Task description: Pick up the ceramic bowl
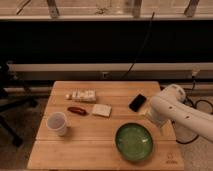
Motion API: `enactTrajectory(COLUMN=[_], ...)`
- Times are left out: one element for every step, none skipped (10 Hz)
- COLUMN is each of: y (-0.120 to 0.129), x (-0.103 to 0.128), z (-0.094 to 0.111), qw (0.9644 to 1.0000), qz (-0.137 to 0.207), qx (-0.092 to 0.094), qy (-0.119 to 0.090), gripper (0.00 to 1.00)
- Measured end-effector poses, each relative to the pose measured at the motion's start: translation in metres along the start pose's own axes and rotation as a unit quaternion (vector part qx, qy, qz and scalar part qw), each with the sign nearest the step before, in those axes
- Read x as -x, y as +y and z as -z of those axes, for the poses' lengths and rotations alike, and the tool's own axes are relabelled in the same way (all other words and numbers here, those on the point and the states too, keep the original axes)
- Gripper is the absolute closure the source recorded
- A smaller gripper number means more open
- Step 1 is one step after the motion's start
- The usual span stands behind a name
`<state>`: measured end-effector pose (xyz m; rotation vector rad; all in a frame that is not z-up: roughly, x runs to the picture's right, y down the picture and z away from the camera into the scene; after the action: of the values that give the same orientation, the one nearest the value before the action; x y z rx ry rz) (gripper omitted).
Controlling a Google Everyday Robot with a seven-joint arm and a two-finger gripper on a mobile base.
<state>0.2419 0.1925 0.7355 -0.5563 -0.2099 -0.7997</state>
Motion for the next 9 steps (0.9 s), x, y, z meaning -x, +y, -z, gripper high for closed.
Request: enactTrajectory(y=[0.0, 0.001, 0.002, 0.002, 0.004, 0.004, 0.005, 0.006, 0.006], x=[0.001, 0.003, 0.005, 0.006, 0.008, 0.009, 0.009, 0.01, 0.012], z=[-0.003, -0.005, -0.008, -0.012, -0.017, -0.023, -0.025, -0.027, -0.029], qw=[1.0, 1.0, 0.9998, 0.9995, 0.9991, 0.9987, 0.9984, 0.9978, 0.997], qz=[0.007, 0.008, 0.02, 0.031, 0.041, 0.05, 0.056, 0.066, 0.076], qx=[0.001, 0.001, 0.002, 0.002, 0.003, 0.003, 0.002, 0.001, -0.001], qy=[-0.001, -0.002, -0.004, -0.005, -0.007, -0.008, -0.009, -0.011, -0.014], gripper=[0.2, 0.2, 0.2, 0.2, 0.2, 0.2, 0.2, 0.2, 0.2])
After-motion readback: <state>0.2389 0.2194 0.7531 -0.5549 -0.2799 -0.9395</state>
